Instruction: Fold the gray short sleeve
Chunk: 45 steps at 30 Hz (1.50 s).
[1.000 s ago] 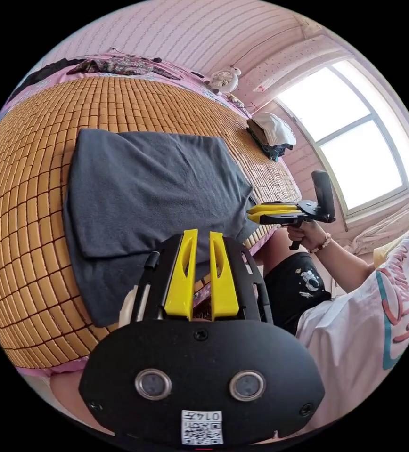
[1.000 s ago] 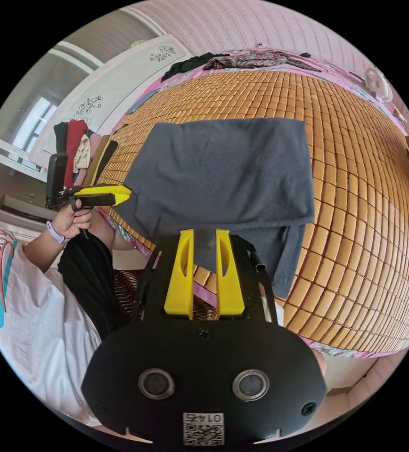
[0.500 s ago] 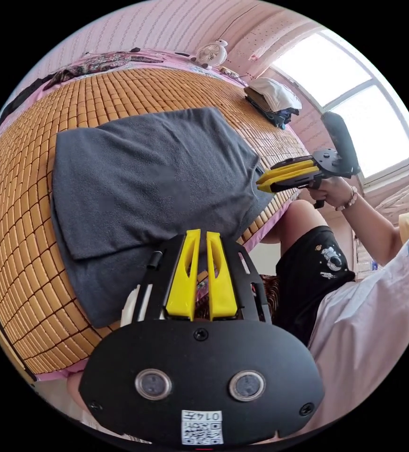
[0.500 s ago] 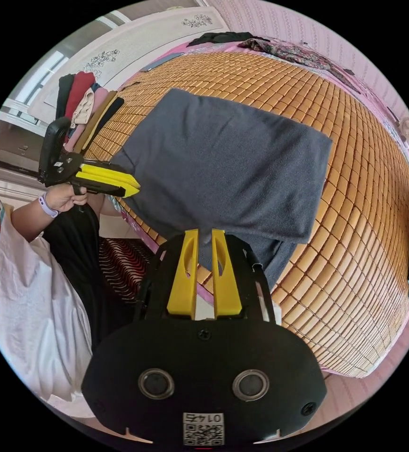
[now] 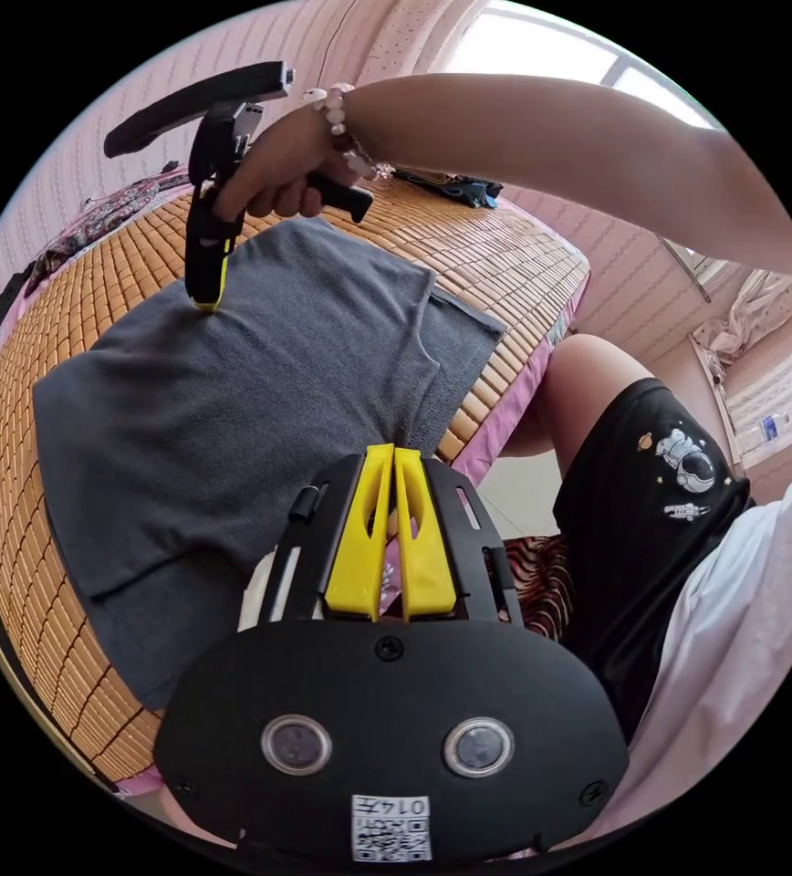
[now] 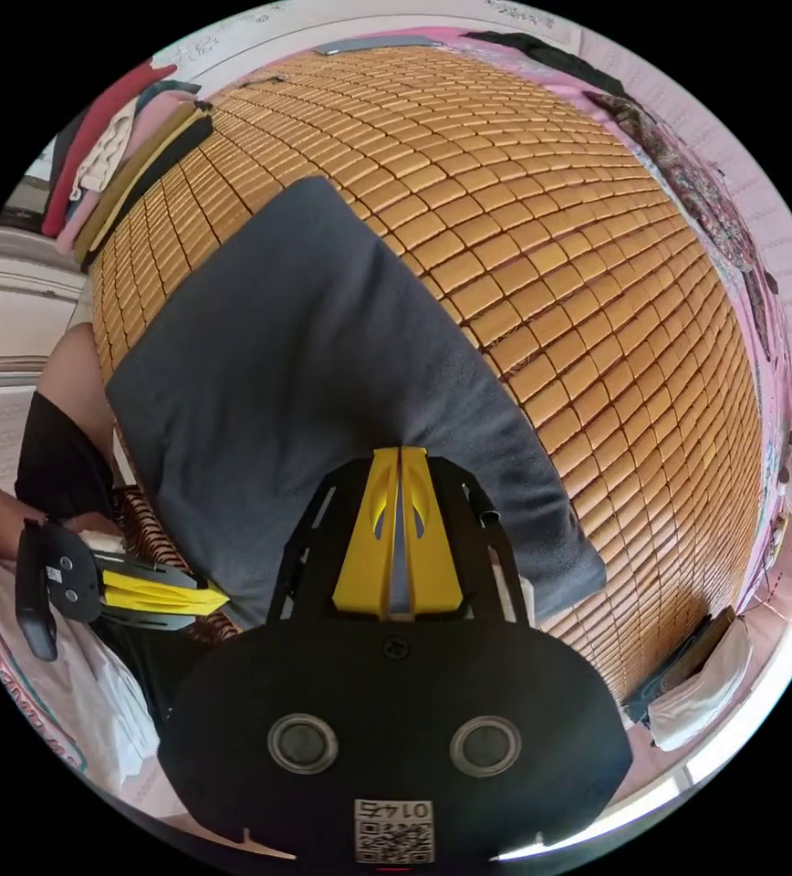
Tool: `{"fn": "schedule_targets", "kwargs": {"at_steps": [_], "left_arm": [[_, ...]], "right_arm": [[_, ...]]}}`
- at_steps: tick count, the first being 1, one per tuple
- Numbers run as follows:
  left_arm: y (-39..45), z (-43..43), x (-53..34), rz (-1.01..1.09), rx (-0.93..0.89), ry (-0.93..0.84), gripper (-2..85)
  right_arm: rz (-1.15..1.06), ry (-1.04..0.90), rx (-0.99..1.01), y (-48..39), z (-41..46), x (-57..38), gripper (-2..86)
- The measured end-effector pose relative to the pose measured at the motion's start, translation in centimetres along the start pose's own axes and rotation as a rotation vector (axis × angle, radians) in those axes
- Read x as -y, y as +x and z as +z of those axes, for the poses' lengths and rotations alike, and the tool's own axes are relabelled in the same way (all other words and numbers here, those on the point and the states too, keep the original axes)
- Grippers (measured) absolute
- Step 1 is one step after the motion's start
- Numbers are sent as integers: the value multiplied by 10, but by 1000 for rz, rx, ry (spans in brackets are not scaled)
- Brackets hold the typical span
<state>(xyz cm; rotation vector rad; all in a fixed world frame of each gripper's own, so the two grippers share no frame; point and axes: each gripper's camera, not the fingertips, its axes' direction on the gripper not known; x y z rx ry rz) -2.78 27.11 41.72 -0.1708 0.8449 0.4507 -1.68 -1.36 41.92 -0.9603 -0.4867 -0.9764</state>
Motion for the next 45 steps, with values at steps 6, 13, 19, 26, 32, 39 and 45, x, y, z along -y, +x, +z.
{"fn": "schedule_targets", "kwargs": {"at_steps": [6,13,19,26,32,39,45], "left_arm": [[-5,9,-17,-35,-60,20,-10],[-11,20,-38,-87,-142,33,-10],[-8,22,-52,-78,-132,77,-9],[15,3,-68,40,-147,346,50],[33,16,-52,106,-156,345,139],[46,37,-20,173,-158,296,164],[62,62,20,206,-106,274,210]], "right_arm": [[60,-47,-6,29,-12,36,-5],[36,-79,-82,35,-7,48,-7],[171,93,34,57,-18,-7,-4],[447,366,105,33,-17,-200,33],[735,281,208,20,35,-321,85],[784,340,300,26,52,-380,7],[794,699,614,50,38,-436,0]]}}
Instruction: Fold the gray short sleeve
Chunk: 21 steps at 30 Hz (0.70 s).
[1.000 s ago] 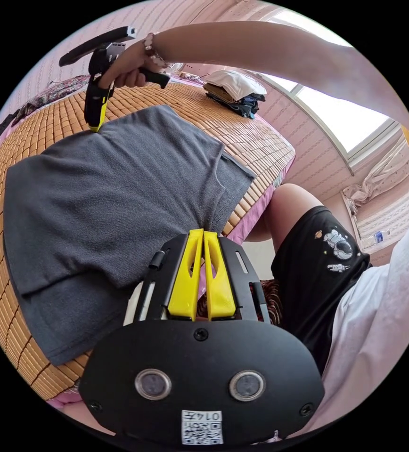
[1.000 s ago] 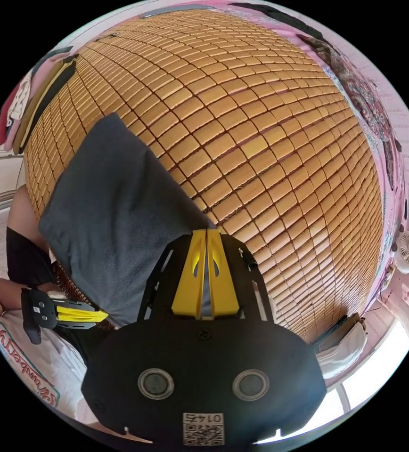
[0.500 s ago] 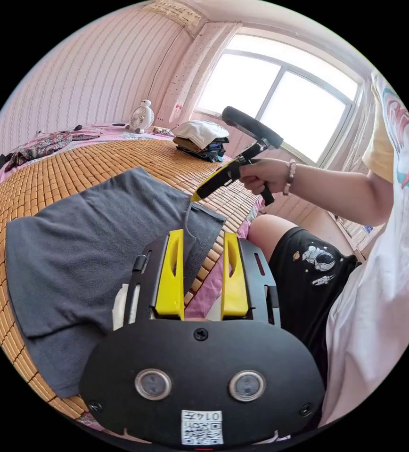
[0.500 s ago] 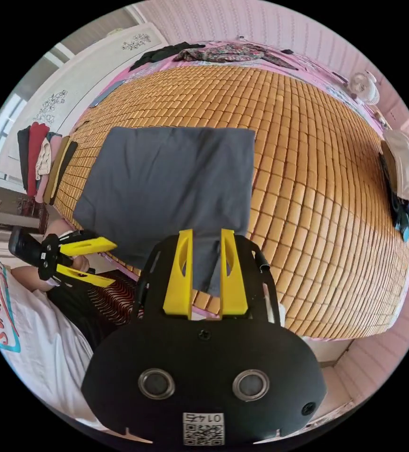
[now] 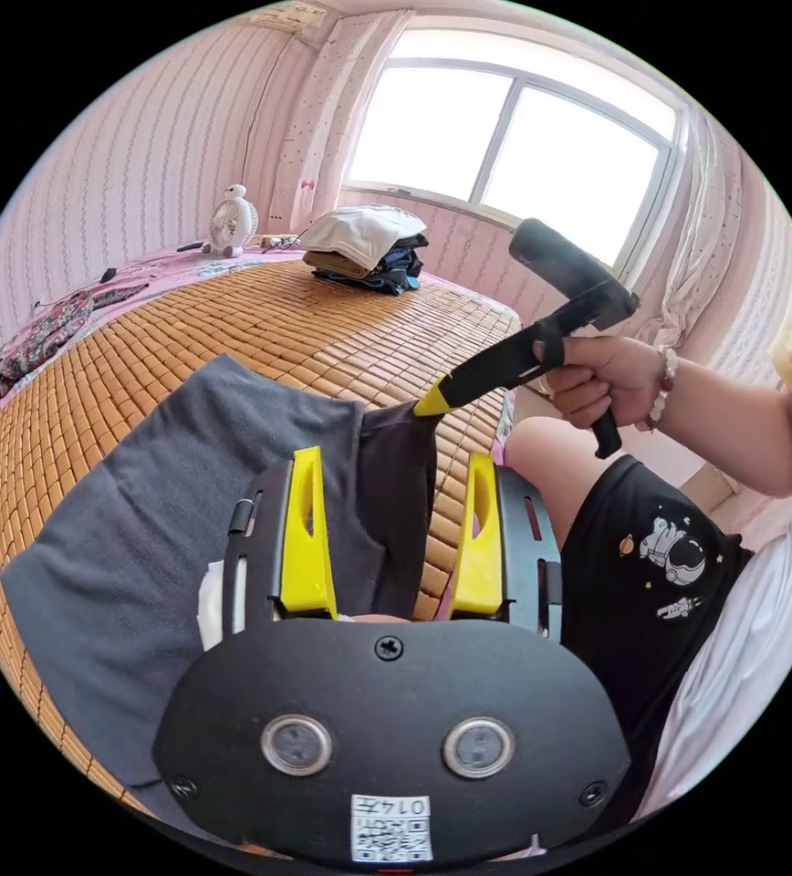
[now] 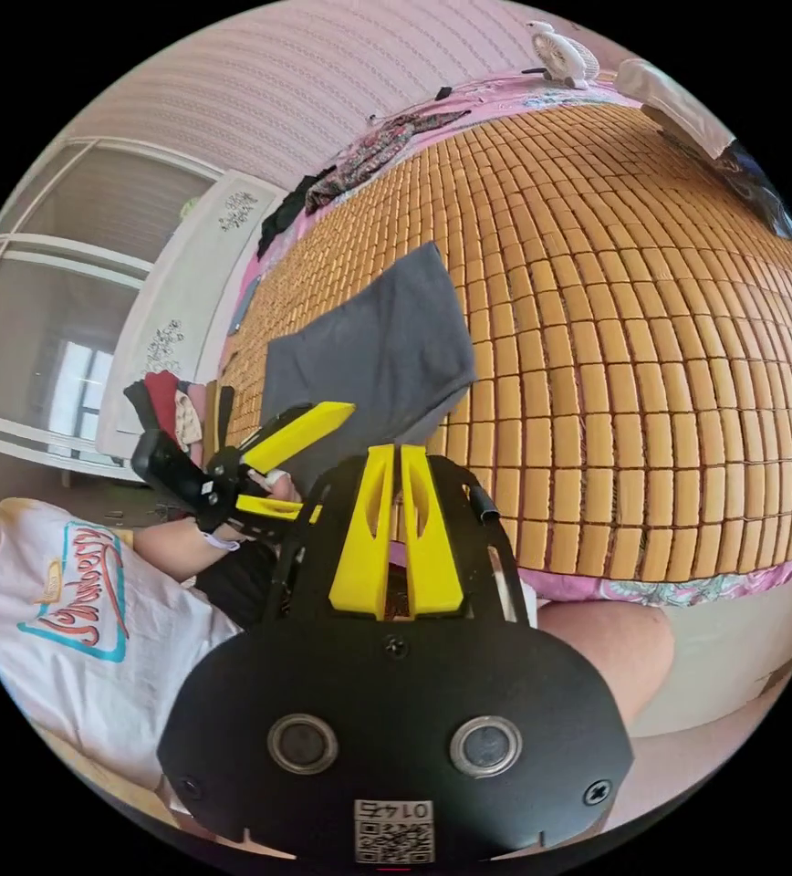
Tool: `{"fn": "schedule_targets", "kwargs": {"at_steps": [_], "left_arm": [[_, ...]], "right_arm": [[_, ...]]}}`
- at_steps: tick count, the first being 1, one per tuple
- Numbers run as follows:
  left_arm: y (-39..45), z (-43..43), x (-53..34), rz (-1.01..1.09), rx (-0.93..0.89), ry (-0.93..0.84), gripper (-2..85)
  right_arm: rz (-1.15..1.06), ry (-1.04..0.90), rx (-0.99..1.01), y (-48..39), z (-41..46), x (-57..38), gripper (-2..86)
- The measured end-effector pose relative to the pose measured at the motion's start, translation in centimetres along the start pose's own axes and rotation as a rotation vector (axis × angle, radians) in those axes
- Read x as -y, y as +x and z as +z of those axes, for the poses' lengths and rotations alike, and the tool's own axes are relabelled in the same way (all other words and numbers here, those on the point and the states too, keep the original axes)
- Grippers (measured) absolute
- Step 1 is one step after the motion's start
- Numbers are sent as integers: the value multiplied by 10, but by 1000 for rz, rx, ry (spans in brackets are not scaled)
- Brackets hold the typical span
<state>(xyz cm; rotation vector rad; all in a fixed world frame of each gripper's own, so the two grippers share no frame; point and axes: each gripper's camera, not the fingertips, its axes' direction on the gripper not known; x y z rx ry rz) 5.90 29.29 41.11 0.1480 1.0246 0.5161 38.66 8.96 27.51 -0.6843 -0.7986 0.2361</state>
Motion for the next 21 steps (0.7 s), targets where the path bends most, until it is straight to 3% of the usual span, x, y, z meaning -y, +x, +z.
{"fn": "schedule_targets", "kwargs": {"at_steps": [6,9,11,16,21], "left_arm": [[-10,35,34,-63,45,-19,183],[-20,54,44,-110,52,-123,98],[-27,67,48,-158,86,-219,12],[-22,66,49,-126,102,-239,-5],[-5,43,43,-60,69,-210,-7]], "right_arm": [[-1,48,195,18,-13,3,8],[-17,21,218,23,-10,3,14],[-32,8,207,24,-10,1,22],[46,168,68,61,-32,-4,73],[85,209,-2,88,-17,17,97]]}}
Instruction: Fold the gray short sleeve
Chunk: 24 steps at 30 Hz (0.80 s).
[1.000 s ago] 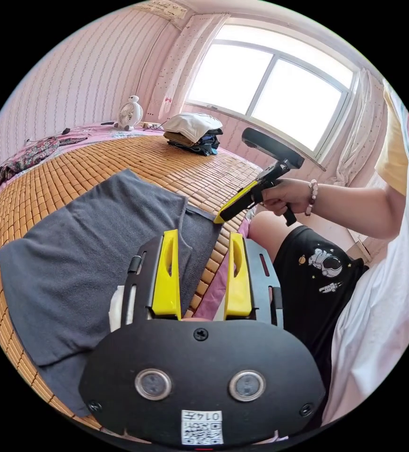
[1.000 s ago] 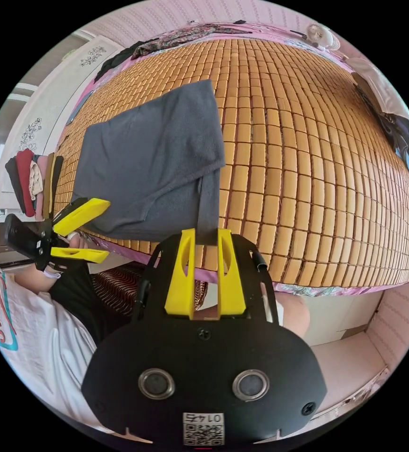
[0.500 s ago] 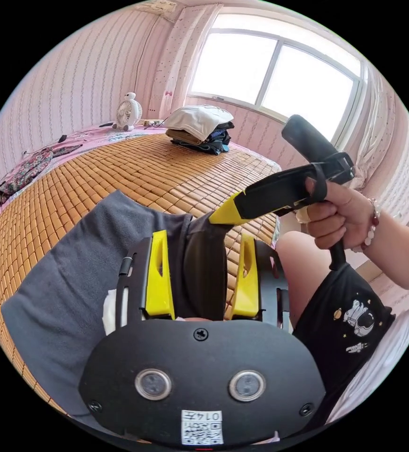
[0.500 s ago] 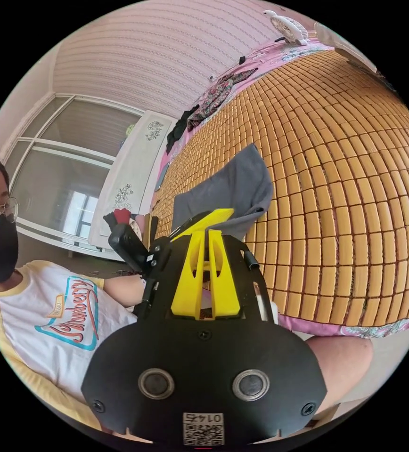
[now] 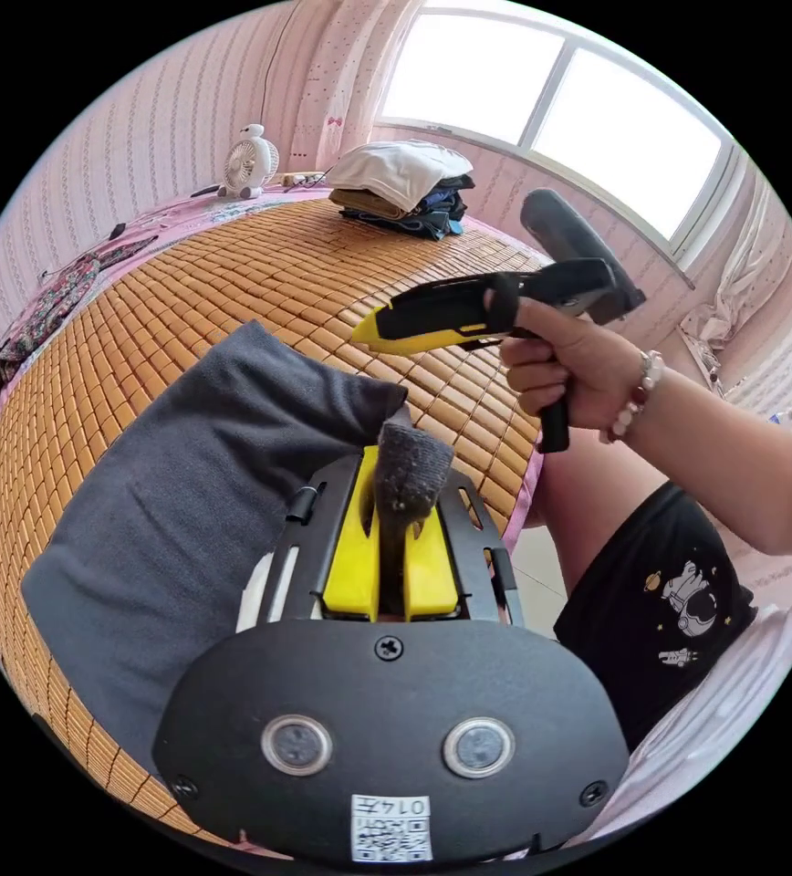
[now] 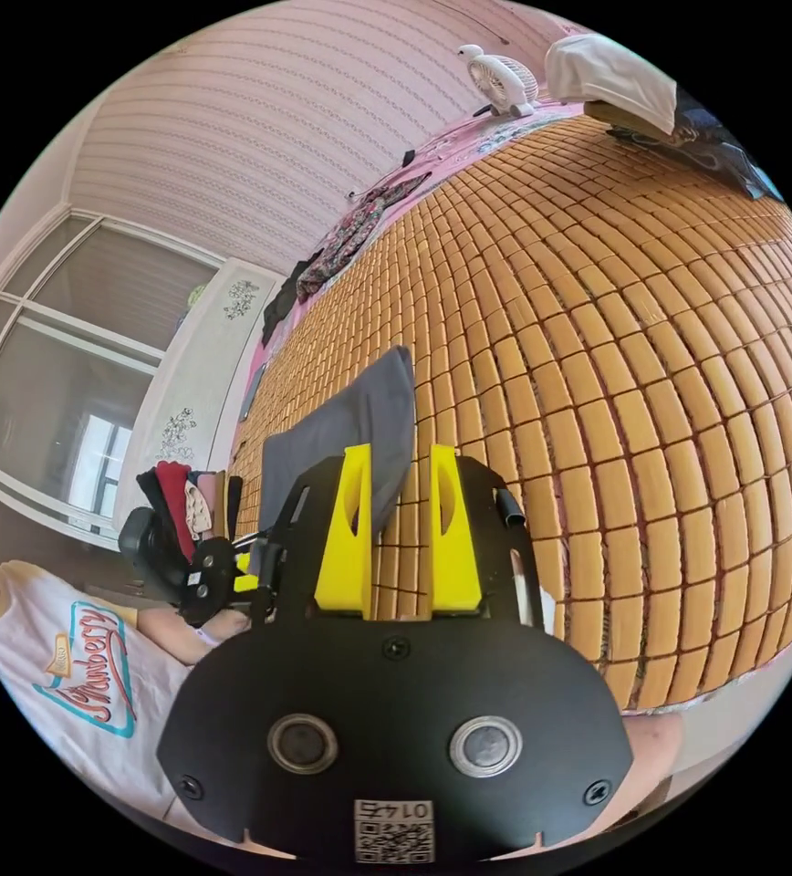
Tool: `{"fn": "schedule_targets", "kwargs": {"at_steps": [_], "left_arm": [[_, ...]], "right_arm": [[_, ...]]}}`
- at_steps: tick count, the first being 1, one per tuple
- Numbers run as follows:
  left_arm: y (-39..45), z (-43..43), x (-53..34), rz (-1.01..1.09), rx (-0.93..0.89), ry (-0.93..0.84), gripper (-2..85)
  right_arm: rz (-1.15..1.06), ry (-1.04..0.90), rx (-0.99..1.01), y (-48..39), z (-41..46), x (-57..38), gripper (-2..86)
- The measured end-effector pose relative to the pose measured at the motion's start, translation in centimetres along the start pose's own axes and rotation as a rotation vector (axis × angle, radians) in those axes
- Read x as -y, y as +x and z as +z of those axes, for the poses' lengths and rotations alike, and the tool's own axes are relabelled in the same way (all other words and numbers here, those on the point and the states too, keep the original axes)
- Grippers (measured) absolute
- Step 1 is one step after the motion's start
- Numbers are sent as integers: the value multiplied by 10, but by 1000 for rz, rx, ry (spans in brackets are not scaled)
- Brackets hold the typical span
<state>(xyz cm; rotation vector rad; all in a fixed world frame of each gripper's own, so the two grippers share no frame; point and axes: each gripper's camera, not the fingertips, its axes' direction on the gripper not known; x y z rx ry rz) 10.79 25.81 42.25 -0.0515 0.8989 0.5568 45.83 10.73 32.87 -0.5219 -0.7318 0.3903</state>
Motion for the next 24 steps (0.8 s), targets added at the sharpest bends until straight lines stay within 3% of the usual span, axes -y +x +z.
{"fn": "schedule_targets", "kwargs": {"at_steps": [4,7,12,18,24], "left_arm": [[13,-18,-16,57,-40,0,-7],[20,-29,-23,67,-39,2,-7],[32,-50,-21,77,-107,89,-7],[50,-77,-4,75,-273,242,-7],[2,-119,-4,-66,-256,368,-3]], "right_arm": [[19,18,28,2,29,19,85],[20,0,-2,-1,32,20,21],[5,105,-33,2,-26,-5,6],[-28,201,-219,-25,-114,-39,6],[-146,129,-209,-79,-83,-1,18]]}}
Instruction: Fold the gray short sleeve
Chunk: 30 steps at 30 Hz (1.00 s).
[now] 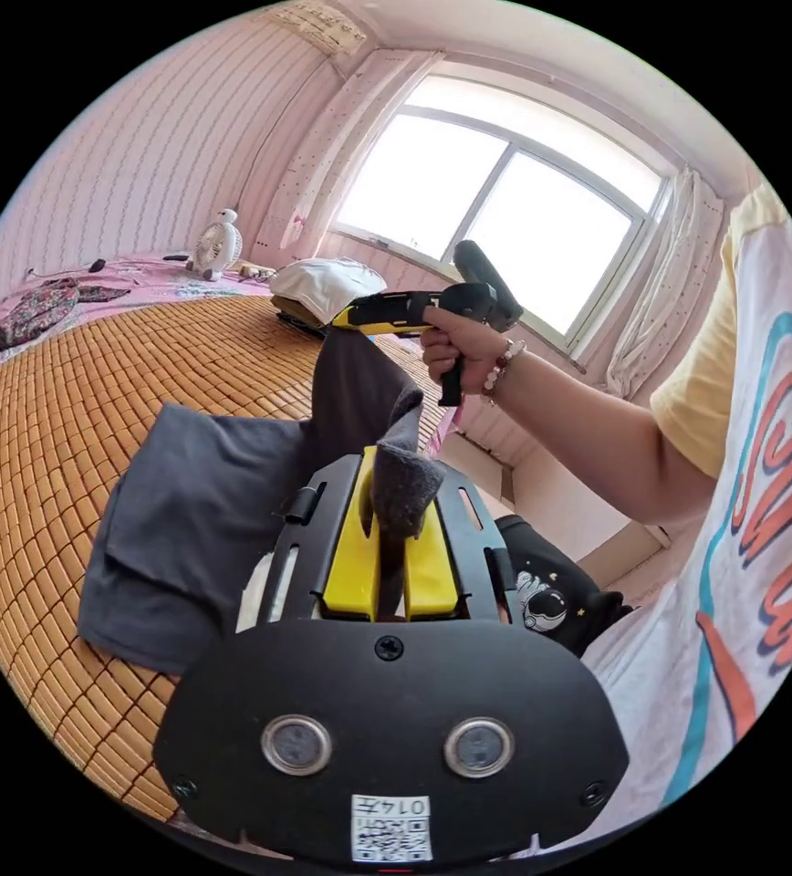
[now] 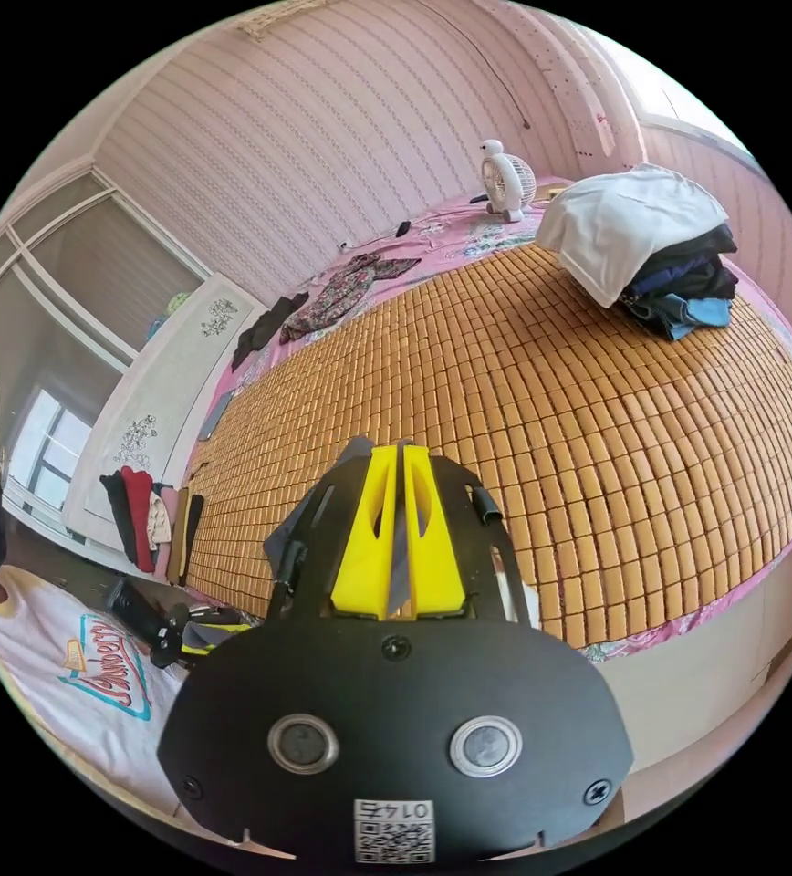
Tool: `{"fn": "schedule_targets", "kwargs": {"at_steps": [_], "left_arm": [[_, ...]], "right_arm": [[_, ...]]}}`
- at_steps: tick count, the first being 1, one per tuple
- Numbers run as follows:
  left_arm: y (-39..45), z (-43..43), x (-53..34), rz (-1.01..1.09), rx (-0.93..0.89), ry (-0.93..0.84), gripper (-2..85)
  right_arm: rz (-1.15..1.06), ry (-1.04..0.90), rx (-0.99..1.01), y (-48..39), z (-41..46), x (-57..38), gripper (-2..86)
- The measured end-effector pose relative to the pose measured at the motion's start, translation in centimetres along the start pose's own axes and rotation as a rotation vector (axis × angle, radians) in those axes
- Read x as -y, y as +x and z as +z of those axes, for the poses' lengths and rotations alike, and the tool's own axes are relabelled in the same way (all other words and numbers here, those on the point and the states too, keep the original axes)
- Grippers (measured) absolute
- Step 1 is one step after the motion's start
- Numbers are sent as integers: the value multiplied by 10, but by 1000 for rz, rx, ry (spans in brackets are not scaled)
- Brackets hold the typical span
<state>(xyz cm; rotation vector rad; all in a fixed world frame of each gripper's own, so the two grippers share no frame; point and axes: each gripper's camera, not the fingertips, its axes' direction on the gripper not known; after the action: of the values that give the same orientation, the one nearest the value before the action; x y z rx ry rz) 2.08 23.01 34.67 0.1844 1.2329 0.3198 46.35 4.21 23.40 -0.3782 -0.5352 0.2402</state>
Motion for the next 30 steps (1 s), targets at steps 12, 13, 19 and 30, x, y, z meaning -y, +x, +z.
{"fn": "schedule_targets", "kwargs": {"at_steps": [12,13,19,30], "left_arm": [[-173,-125,-57,-586,522,23,72],[-174,-125,-57,-568,527,18,73],[-172,-78,-34,-456,469,-108,104],[-169,-49,-11,-391,525,-203,45]], "right_arm": [[-207,-141,-156,-65,150,21,113],[-242,-157,-193,-67,157,22,124],[-372,-292,-250,-77,208,23,149],[-417,-246,-76,-79,190,12,59]]}}
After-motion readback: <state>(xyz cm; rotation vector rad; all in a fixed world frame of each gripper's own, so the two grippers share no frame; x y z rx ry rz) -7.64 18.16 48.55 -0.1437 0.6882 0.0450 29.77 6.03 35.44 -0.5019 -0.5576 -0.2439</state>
